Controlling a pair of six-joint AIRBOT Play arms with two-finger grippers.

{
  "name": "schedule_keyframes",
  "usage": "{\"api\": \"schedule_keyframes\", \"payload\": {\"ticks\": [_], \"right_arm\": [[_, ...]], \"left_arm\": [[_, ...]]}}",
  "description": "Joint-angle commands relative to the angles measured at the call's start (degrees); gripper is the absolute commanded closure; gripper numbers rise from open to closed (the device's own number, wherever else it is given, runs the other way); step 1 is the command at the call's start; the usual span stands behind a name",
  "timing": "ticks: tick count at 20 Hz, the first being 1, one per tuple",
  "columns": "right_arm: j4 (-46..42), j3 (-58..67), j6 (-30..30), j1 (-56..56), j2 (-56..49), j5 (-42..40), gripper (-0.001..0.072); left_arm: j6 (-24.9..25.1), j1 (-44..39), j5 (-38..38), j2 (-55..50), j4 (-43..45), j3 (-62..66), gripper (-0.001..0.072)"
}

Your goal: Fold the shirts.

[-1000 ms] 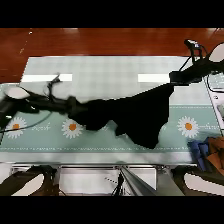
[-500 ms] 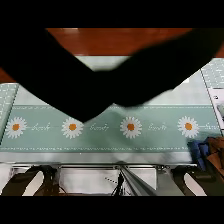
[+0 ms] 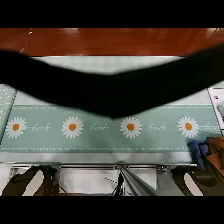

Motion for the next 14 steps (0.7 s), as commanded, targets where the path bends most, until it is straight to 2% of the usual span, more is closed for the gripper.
{"api": "schedule_keyframes", "payload": {"ticks": [1,3,6,10,14], "right_arm": [[-0.3,0.3,-1.5,0.0,-1.8,14.5,0.0693],[3.1,0.3,-3.7,0.0,-5.4,22.4,0.0694],[7.6,0.3,-6.4,0.0,-13.7,29.9,0.0693],[9.5,0.3,-9.2,0.0,-27.4,27.4,0.0693],[10.6,0.3,-9.2,0.0,-41.6,23.2,0.0693]], "left_arm": [[-0.2,0.0,-5.9,0.2,1.7,-10.5,0.0686],[0.1,-1.0,-3.8,0.1,1.7,-19.0,0.0686],[0.7,-4.1,4.4,-0.4,1.7,-31.3,0.0686],[1.1,-7.6,17.0,-5.2,1.7,-41.2,0.0686],[1.2,-9.2,25.9,-15.1,1.7,-42.3,0.0686]]}}
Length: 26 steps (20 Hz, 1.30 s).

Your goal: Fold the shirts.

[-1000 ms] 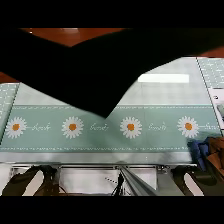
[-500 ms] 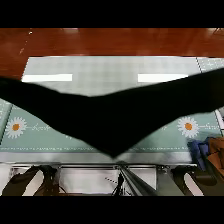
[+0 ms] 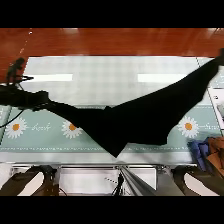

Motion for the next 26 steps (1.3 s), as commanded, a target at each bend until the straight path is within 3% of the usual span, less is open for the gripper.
{"api": "schedule_keyframes", "payload": {"ticks": [1,7,10,11,12,13,15,16,18,21,23,26], "right_arm": [[2.5,0.1,-0.8,0.0,-12.5,-2.3,0.0693],[12.2,0.1,-1.9,0.0,-24.5,-10.1,0.0694],[12.9,0.1,-1.9,0.0,-25.7,-11.0,0.0694],[12.9,0.1,-2.0,0.0,-25.7,-10.8,0.0694],[12.9,0.1,-2.4,0.0,-25.7,-10.0,0.0694],[12.8,0.1,-2.8,0.0,-25.7,-8.8,0.0694],[12.8,0.1,-3.0,0.0,-25.7,-6.4,0.0694],[12.8,0.1,-2.9,0.0,-25.6,-5.8,0.0693],[12.5,0.1,-2.9,0.0,-25.6,-5.5,0.0693],[12.4,0.1,-2.9,0.0,-25.6,-4.7,0.0693],[11.7,0.1,-3.0,0.0,-25.6,-3.5,0.0693],[10.6,0.1,-3.0,0.0,-25.6,-2.8,0.0693]], "left_arm": [[0.2,-1.4,10.0,-8.5,0.0,-2.3,0.0685],[1.9,-1.2,21.1,-17.6,-0.3,-2.0,0.0685],[1.9,-0.5,17.6,-19.1,-0.3,-2.0,0.0683],[3.4,-0.3,15.0,-19.0,-0.3,-2.0,0.0617],[3.6,0.3,12.4,-18.2,-0.3,-2.0,0.0433],[3.5,0.9,10.7,-16.7,-0.4,-1.9,0.0320],[3.5,2.7,6.8,-11.8,-0.4,-2.0,0.0197],[3.1,3.3,4.0,-9.2,-0.4,-2.0,0.0174],[3.1,3.0,-1.7,-4.4,-0.9,-3.6,0.0174],[2.0,0.5,-2.3,0.7,-8.4,-12.4,0.0174],[1.6,-3.8,0.4,1.7,-16.5,-20.2,0.0174],[0.6,-15.4,11.4,1.5,-24.9,-30.4,0.0174]]}}
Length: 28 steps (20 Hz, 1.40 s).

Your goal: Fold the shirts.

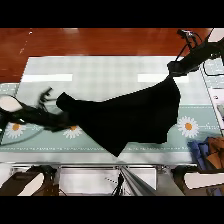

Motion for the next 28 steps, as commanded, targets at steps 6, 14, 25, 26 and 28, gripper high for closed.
{"api": "schedule_keyframes", "payload": {"ticks": [6,14,25,26,28], "right_arm": [[-1.1,0.0,0.0,0.0,0.0,1.1,0.0693],[-1.1,0.0,0.0,0.0,0.0,1.2,0.0693],[-1.0,0.0,0.0,0.0,0.0,1.2,0.0693],[-1.0,0.0,0.0,0.0,0.0,1.1,0.0693],[-1.0,0.0,0.0,0.0,0.0,1.1,0.0693]], "left_arm": [[-5.3,-25.5,21.7,-4.9,-13.6,-12.3,0.0174],[6.5,-32.1,31.9,-17.1,-34.6,-12.2,0.0179],[3.8,-34.1,34.2,-20.3,-37.4,-10.8,0.0680],[3.9,-34.1,34.1,-20.3,-37.2,-10.8,0.0685],[4.0,-34.1,34.0,-20.3,-37.1,-10.8,0.0685]]}}
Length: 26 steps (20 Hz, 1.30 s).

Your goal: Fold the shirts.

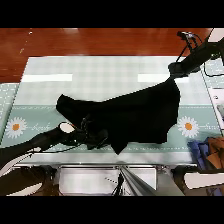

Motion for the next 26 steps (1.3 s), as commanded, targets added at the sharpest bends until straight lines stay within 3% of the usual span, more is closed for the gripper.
{"api": "schedule_keyframes", "payload": {"ticks": [1,6,10,14,19,22,26], "right_arm": [[0.0,0.0,0.0,0.0,0.0,-0.1,0.0693],[0.1,0.0,0.1,0.0,0.0,-0.4,0.0693],[2.0,0.0,0.1,0.0,2.9,-1.9,0.0693],[1.9,2.6,0.1,0.0,12.6,-8.2,0.0693],[1.3,4.8,1.0,0.0,32.9,-30.5,0.0694],[-4.4,4.8,5.3,0.0,44.1,-37.9,0.0695],[-13.1,4.8,10.3,0.0,53.5,-37.9,0.0695]], "left_arm": [[0.5,-0.1,-0.3,-0.2,0.2,0.1,0.0686],[6.8,-0.1,-3.7,5.5,0.0,4.1,0.0689],[14.3,1.6,-3.7,22.2,1.6,14.3,0.0689],[8.4,12.7,-3.6,38.4,12.0,29.1,0.0689],[-4.9,34.4,-4.9,48.5,33.4,48.1,0.0689],[-8.0,44.6,-14.1,49.4,36.0,57.4,0.0688],[-11.2,49.5,-25.6,49.4,35.9,66.8,0.0688]]}}
